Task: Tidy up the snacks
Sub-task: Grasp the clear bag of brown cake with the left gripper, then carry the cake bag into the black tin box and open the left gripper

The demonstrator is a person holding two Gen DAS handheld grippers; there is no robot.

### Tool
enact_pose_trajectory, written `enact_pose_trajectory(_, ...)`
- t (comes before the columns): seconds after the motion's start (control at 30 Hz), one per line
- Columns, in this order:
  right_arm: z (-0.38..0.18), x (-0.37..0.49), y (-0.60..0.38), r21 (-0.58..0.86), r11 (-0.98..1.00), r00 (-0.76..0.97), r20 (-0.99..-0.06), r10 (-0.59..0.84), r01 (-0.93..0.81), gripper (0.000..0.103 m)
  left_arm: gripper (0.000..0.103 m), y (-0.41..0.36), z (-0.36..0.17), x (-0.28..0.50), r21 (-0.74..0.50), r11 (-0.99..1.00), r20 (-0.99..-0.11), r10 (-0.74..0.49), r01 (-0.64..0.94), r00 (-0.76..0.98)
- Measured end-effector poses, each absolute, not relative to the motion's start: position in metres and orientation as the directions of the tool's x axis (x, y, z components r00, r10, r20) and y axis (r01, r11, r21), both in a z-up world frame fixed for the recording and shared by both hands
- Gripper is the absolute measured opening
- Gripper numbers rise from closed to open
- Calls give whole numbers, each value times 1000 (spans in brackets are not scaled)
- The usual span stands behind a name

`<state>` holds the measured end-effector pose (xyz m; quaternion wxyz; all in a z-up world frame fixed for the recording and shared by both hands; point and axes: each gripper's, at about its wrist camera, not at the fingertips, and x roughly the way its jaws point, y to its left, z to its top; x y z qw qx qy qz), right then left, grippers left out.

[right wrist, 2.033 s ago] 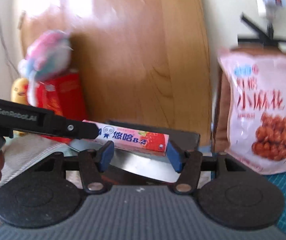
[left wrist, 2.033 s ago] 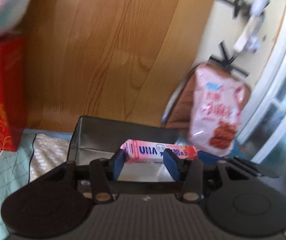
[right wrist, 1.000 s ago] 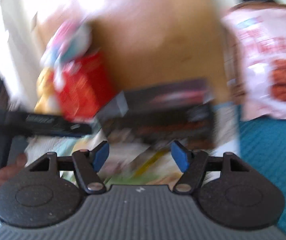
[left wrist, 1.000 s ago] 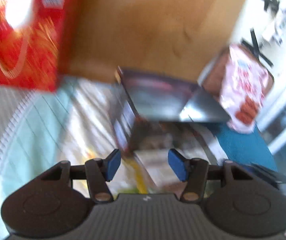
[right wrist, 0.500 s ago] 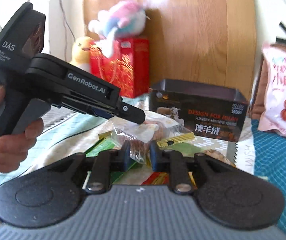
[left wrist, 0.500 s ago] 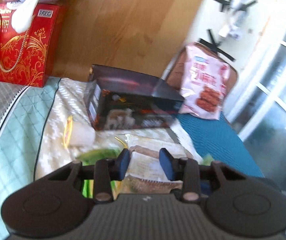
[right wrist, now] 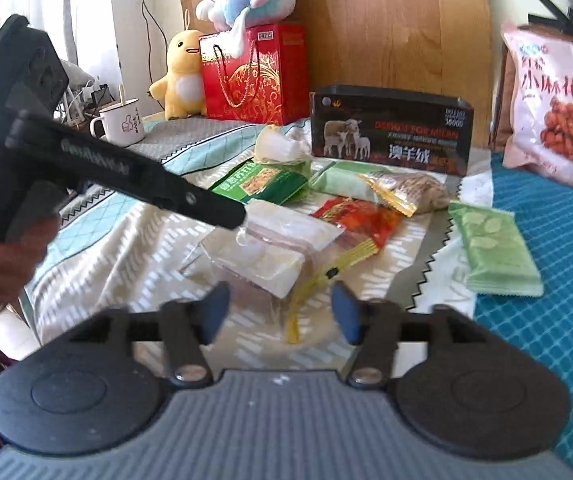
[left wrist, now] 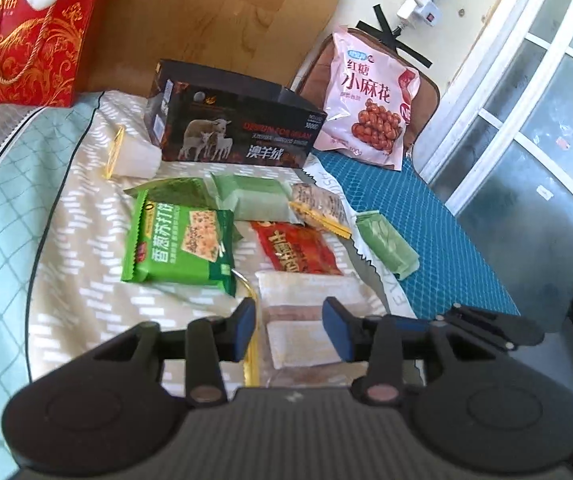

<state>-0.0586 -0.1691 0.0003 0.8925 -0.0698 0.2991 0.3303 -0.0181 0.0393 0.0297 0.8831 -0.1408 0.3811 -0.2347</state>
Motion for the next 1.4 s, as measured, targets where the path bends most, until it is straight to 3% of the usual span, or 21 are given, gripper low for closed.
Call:
enact_pose_trajectory(0.07, -5, -55, -167, 46, 769, 600, -597, 533, -637, 67, 45, 39, 26, -16, -443, 839, -615, -541, 316, 574)
enact_pose_trajectory(0.17, -13, -54, -163, 21, 757, 595, -604, 530, -653, 67, 44, 29, 14, -10, -436, 843, -649, -536, 314, 539)
enact_pose_trajectory(0.3, -7, -48, -152, 11, 740, 588, -599, 544, -673, 54, 40, 24, 24, -12, -426, 835, -639, -550, 347, 538)
enact_pose_trajectory(0.47, 38, -28, -156, 0, 730, 638, -485, 598, -684, 52, 40, 39, 75, -1, -413, 822, -527, -568, 393, 632)
enact_pose_trajectory(0.63, 75, 48, -147, -10, 751, 695, -386, 606, -661, 51, 41, 45, 110, 66, -425, 838, -432, -520, 342, 737)
enact_pose_trajectory(0.77, 79, 136, -141, 100, 781, 686, -419, 595, -617, 48, 42, 34, 112, 137, -387, 882, -454, -435, 267, 778)
enact_pose_trajectory(0.97, 61, 205, -134, 169, 821, 674, -493, 550, -546, 49, 42, 35, 78, 210, -443, 880, -542, -413, 170, 732)
enact_pose_trajectory(1.07, 59, 206, -143, 169, 831, 682, -497, 536, -529, 51, 42, 41, 68, 211, -461, 872, -535, -419, 162, 733)
enact_pose_trajectory(1.23, 67, 200, -190, 230, 880, 796, -375, 475, -416, 61, 45, 65, 81, 183, -428, 895, -439, -331, 129, 835)
enact_pose_trajectory(1.33, 53, 212, -217, 330, 907, 814, -429, 391, -262, 61, 47, 72, 77, 180, -390, 920, -484, -232, 29, 844)
enact_pose_trajectory(1.4, 39, 221, -228, 419, 884, 778, -478, 407, -205, 61, 43, 72, 66, 184, -392, 920, -539, -241, 13, 807)
